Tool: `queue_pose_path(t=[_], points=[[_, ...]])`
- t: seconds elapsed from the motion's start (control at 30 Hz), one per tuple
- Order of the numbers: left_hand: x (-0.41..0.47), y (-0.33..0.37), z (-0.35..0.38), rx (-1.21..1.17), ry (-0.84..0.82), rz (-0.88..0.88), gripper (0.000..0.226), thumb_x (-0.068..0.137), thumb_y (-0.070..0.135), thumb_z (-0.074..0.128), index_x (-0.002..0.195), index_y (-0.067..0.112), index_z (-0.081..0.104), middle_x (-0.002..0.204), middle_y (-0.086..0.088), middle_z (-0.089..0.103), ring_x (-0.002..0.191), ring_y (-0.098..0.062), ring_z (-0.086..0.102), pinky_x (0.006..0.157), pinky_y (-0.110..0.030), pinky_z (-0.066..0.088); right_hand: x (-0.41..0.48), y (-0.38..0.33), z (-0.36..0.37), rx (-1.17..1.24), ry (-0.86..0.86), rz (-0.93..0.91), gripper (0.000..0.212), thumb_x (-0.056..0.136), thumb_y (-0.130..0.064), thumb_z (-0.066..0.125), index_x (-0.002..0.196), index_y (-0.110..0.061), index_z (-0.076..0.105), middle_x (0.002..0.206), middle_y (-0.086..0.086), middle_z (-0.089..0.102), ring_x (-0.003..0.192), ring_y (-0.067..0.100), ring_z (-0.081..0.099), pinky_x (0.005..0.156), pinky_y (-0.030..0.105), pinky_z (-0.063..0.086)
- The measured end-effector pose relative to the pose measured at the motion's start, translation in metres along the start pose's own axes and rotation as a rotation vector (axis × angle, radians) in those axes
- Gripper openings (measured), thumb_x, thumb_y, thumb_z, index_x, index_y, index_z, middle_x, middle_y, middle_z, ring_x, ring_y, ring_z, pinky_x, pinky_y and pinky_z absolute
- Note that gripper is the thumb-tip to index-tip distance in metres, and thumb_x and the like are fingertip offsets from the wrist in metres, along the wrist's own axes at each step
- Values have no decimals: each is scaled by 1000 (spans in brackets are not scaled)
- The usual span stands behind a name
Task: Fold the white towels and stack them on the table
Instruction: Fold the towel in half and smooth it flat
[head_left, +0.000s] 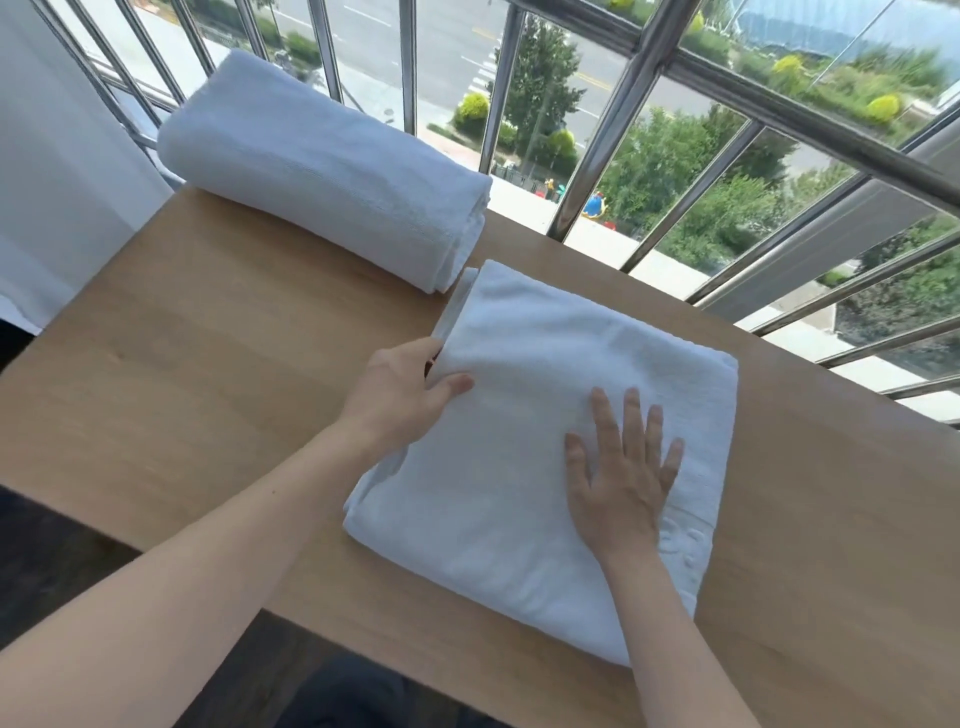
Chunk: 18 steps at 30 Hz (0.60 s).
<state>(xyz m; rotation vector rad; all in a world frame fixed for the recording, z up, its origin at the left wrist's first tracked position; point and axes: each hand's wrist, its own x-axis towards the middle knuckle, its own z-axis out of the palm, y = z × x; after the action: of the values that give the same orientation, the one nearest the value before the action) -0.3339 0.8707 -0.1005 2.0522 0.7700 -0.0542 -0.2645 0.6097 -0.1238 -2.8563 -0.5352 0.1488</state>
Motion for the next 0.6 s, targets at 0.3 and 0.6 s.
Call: queue_pose_path(t=[0.3,0.6], points=[[-7,-23,7,83,-149,-156,40,87,71,56,88,31,58,85,12,64,77,-7,61,56,-26,41,-2,14,15,-153,-216,64,62,100,-62,8,151,-47,-25,163,-12,-29,149,19,-31,118,55,-20],[-15,-38,15,-73,61,-164,58,80,67,69,64,15,49,55,10,52,46,-9,48,42,-18,32,-8,17,13,-142,-167,48,64,97,-62,2,155,-43,-17,166,-9,-20,151,16,-24,122,51,-12]])
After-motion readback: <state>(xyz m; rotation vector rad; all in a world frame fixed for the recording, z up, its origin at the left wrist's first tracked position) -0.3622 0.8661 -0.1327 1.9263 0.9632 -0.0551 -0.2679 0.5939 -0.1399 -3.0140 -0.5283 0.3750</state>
